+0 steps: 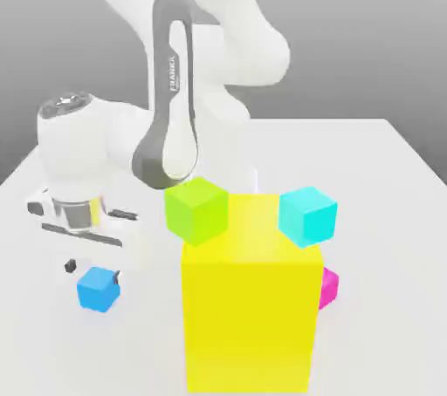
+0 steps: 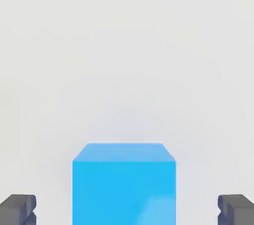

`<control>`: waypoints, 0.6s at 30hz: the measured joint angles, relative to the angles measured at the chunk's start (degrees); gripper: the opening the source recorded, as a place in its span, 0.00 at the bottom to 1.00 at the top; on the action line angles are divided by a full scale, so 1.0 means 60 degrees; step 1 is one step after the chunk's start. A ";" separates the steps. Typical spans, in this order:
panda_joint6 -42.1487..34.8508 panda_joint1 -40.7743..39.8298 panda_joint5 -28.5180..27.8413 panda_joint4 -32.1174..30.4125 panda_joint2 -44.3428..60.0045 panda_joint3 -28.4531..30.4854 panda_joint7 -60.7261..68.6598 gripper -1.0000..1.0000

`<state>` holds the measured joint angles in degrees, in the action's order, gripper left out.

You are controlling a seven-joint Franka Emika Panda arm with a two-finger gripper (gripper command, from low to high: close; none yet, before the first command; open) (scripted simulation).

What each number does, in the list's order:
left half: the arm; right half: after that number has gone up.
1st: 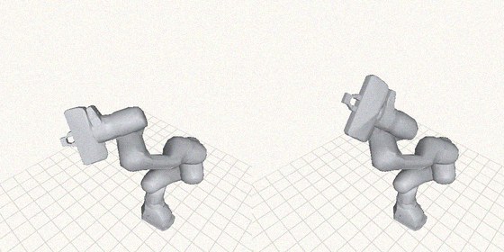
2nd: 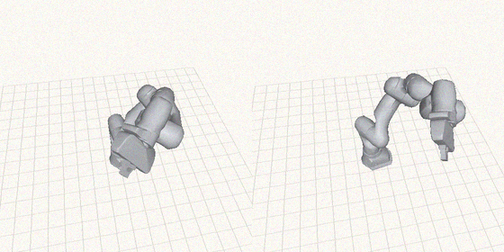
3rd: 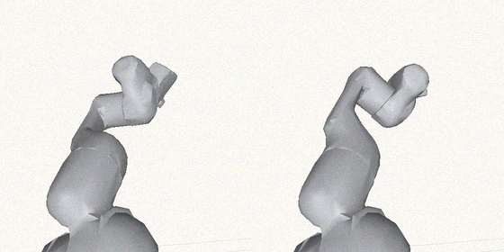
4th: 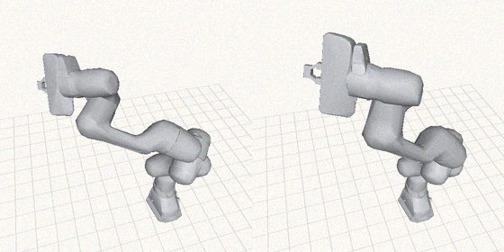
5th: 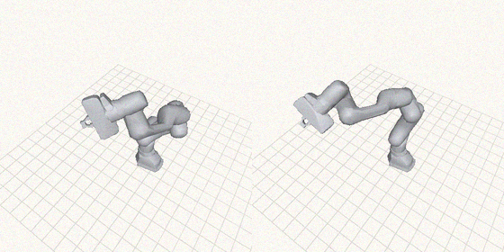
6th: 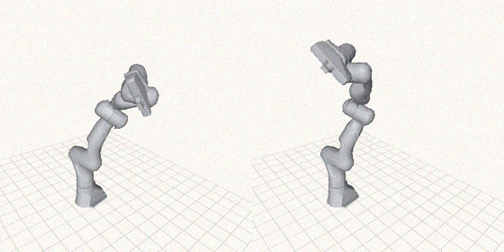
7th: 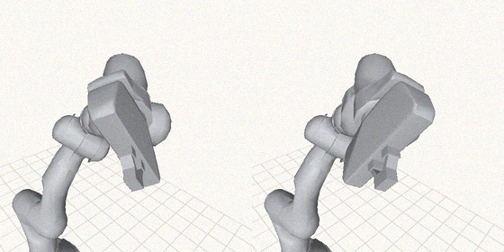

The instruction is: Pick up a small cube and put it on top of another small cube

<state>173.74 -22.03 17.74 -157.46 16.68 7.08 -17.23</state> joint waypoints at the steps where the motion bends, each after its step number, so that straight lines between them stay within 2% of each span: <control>1: 0.0000 0.0000 0.0000 0.0000 0.0000 0.0000 0.0000 0.00; 7: 0.0048 -0.0109 0.0004 0.0012 0.0065 -0.0112 0.0003 0.00; 11: -0.0831 0.0646 -0.1155 -0.0254 -0.1079 0.0916 -0.0876 0.00; 14: -0.1594 0.0851 -0.2220 -0.0378 -0.2024 0.1219 -0.1609 0.00; 18: -0.2618 0.1496 -0.2797 0.0709 -0.2267 0.0971 -0.2300 0.00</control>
<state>158.03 -13.06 0.96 -153.20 3.08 12.90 -31.04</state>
